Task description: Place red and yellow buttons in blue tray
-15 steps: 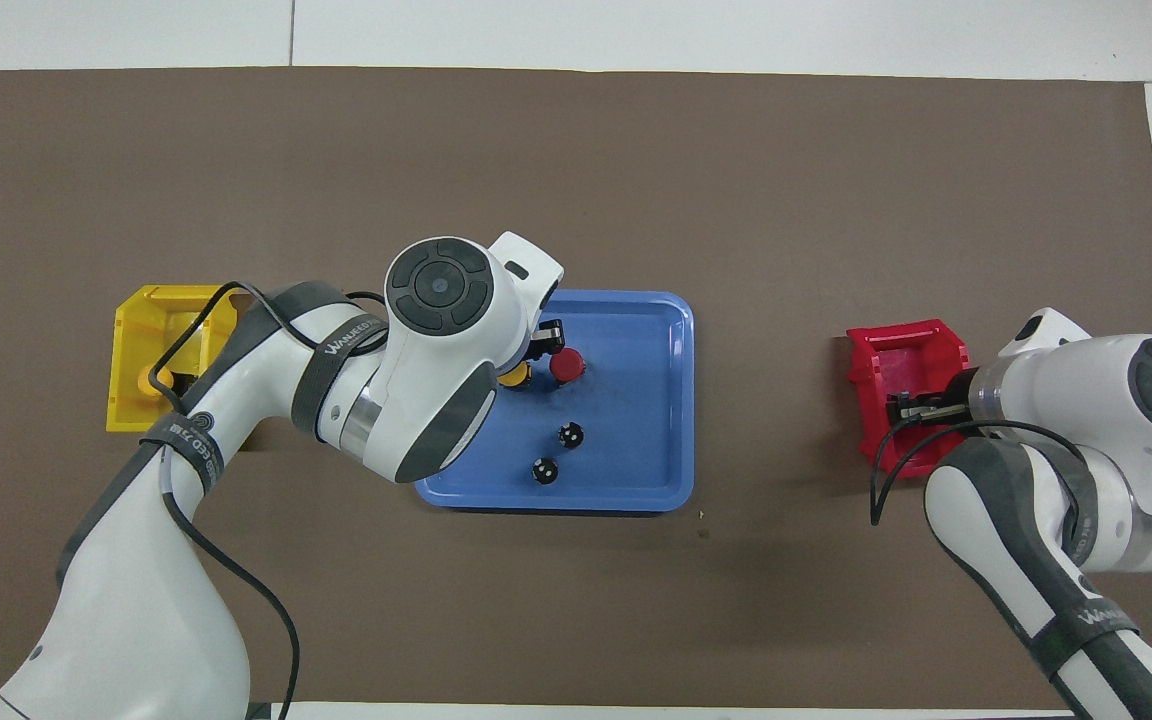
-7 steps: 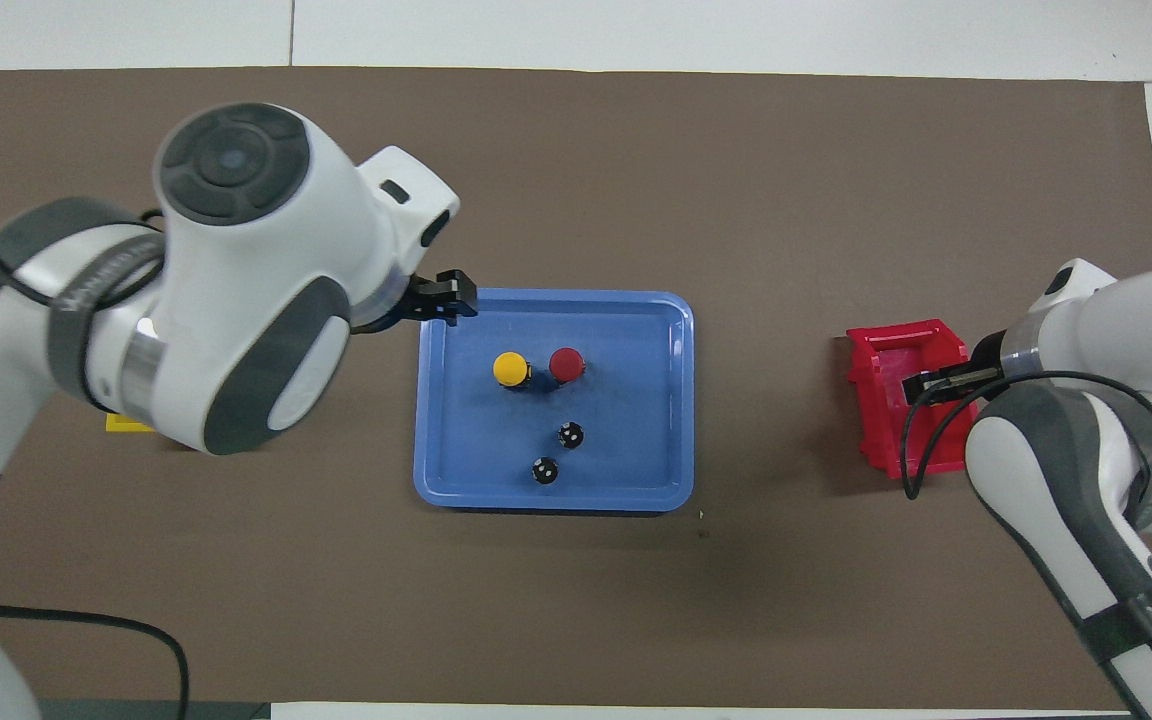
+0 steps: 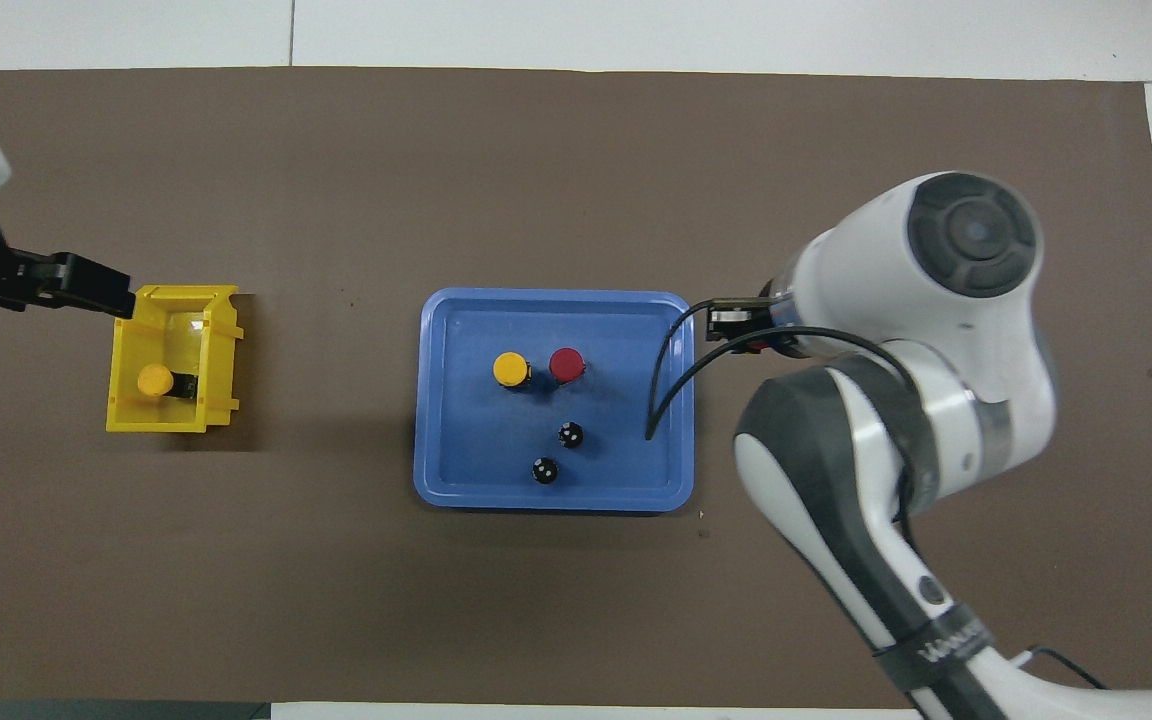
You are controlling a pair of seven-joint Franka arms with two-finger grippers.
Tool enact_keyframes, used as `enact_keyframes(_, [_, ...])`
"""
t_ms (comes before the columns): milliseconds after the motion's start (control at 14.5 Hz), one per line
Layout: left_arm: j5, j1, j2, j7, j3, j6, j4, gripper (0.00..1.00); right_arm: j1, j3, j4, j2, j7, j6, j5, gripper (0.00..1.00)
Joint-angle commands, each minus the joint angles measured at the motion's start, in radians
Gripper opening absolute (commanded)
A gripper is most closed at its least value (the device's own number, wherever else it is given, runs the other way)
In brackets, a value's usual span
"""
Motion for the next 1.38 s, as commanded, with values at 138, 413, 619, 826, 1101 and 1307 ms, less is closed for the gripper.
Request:
enact_keyframes(138, [0.008,0.055,-0.100,0.051,-0.015,0.300,-0.344,0.70,0.073,-0.006,-0.007,0.118,0.088,0.136,-0.010,0.35])
enact_keyframes(413, [0.010,0.055,-0.053,0.051,-0.012,0.385,-0.414,0.69,0.113,-0.006,-0.039,0.159,0.119,0.190,-0.026,0.37])
enact_keyframes(619, [0.010,0.096,-0.048,0.059,-0.012,0.462,-0.470,0.73,0.126,-0.006,-0.067,0.173,0.122,0.237,-0.028,0.43])
enact_keyframes(826, [0.010,0.099,-0.042,0.053,-0.012,0.540,-0.516,0.75,0.115,-0.012,-0.049,0.168,0.122,0.207,-0.031,0.98])
enact_keyframes(1101, [0.010,0.098,-0.011,0.054,-0.012,0.577,-0.545,0.76,0.005,-0.015,0.089,0.100,0.104,0.003,-0.071,1.00])
enact_keyframes(1307, [0.010,0.098,-0.013,0.062,-0.012,0.648,-0.603,0.76,-0.080,-0.016,0.191,0.018,0.099,-0.194,-0.077,1.00])
